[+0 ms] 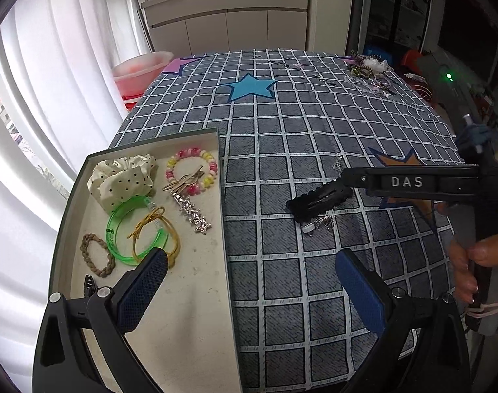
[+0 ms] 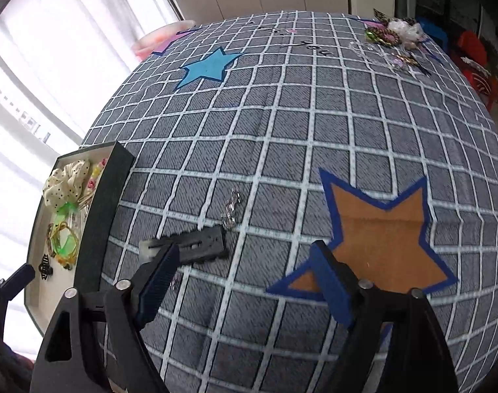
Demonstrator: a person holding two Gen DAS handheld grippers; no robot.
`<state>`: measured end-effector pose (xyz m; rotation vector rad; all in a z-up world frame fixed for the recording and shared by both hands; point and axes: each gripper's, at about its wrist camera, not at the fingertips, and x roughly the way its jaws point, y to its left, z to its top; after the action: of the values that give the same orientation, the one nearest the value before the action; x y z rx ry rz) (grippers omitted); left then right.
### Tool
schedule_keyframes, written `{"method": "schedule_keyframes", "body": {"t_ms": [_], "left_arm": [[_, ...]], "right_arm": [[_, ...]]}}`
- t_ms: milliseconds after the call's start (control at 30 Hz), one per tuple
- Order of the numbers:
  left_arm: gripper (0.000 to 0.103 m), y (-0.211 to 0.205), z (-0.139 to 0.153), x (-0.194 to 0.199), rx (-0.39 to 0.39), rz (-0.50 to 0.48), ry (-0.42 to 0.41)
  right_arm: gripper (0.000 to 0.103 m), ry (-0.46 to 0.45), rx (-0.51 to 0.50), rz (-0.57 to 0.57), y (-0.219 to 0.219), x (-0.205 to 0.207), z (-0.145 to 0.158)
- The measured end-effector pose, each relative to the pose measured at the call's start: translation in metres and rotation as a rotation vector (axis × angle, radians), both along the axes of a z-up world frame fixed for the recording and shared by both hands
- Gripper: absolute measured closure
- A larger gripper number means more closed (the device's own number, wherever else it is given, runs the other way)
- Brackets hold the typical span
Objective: Organize jewelry
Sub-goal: 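Move both tools to the black snap hair clip and silver chain charm, then grasp the silver chain charm with the right tool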
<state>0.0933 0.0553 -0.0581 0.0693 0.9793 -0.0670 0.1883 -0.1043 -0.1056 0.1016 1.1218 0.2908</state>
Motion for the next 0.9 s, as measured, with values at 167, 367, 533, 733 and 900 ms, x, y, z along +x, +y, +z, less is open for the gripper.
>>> {"method": "schedule_keyframes", "body": {"t_ms": [167, 367, 533, 733, 900], "left_arm": [[0.000, -0.011, -0.005, 0.008, 0.017, -0.031, 0.009], [0.000, -0.021, -0.011, 0.019, 0.018, -0.051, 0.026], [0.000, -0.032, -0.017, 0.028, 0.029, -0.080, 0.038], [0.000, -0.047, -0.027, 0.038, 0.052, -0.118, 0.058], [0.008, -0.059, -0.036, 0.053, 0.076, -0.140, 0.085]], "right_arm": [[0.050, -0.014, -0.028, 0.061, 0.013, 0.019, -0.005], [0.068, -0.038, -0.099, 0.138, 0.025, 0.030, -0.013], [0.090, -0.083, -0.189, 0.183, 0.030, 0.029, -0.015], [0.090, -0.106, -0.197, 0.185, 0.020, 0.028, -0.015], [0.090, -0.110, -0.201, 0.177, 0.009, 0.031, -0.015]]}}
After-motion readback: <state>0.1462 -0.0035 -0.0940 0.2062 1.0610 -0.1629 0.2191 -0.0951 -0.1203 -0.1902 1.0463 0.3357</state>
